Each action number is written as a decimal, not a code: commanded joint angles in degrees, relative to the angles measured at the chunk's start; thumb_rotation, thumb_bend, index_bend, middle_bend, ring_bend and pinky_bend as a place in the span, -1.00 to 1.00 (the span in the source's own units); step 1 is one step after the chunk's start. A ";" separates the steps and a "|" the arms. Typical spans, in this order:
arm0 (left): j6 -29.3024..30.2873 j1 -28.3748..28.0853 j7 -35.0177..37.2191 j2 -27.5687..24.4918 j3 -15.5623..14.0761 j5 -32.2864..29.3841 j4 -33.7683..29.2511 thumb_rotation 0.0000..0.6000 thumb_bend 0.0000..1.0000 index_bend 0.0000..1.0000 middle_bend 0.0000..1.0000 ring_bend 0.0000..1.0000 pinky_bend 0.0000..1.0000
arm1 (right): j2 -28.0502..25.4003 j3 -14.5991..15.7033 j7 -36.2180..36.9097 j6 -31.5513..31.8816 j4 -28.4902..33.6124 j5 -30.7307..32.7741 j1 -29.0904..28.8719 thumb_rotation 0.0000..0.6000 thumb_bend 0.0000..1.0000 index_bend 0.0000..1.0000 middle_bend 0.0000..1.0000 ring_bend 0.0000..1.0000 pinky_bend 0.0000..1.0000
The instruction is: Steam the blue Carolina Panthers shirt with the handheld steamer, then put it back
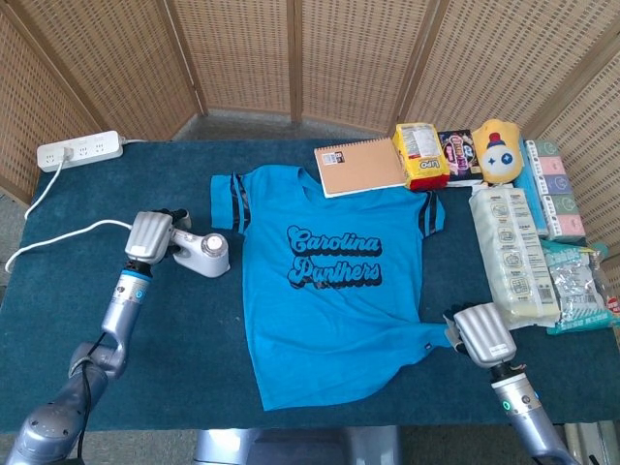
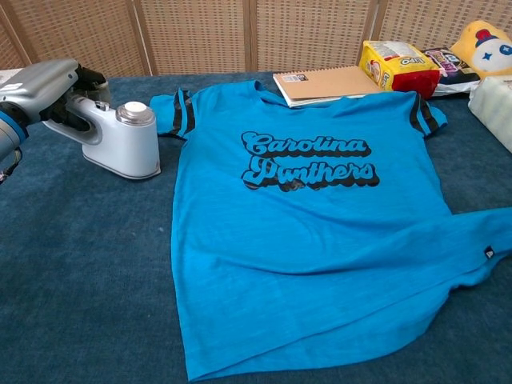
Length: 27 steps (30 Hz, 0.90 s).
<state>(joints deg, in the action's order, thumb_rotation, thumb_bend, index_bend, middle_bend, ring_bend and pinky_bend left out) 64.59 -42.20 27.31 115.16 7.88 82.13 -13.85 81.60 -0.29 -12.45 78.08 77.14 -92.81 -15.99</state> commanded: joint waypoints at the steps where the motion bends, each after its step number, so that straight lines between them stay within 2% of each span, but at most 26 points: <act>1: -0.11 0.31 0.16 0.15 -0.30 0.18 0.17 1.00 -0.25 0.05 0.31 0.11 0.19 | -0.03 0.01 0.02 -0.01 0.03 -0.02 -0.01 1.00 -0.29 0.52 0.39 0.41 0.57; 5: -0.74 0.88 0.35 0.20 -0.48 0.09 0.47 1.00 -0.29 0.02 0.16 -0.03 0.12 | -0.06 0.00 0.05 0.03 0.06 -0.05 -0.02 1.00 -0.29 0.52 0.40 0.41 0.56; 18: -3.63 2.82 -0.62 -1.27 -1.15 -0.19 -2.60 1.00 -0.42 -0.77 -0.37 -0.50 -0.22 | -0.14 0.01 -0.33 0.12 0.40 -0.17 -0.01 1.00 -0.29 0.52 0.40 0.41 0.57; 27: -0.88 3.68 -1.71 -2.11 -0.84 -0.25 -4.70 1.00 -0.47 -1.00 -0.62 -0.78 -0.46 | -0.13 -0.02 -0.36 0.12 0.48 -0.17 -0.03 1.00 -0.29 0.52 0.40 0.41 0.57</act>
<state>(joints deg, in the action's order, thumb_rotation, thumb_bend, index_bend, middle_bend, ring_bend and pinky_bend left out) 63.62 -38.61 25.66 113.12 7.01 81.88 -18.45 81.46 -0.31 -12.81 78.20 77.61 -92.98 -16.02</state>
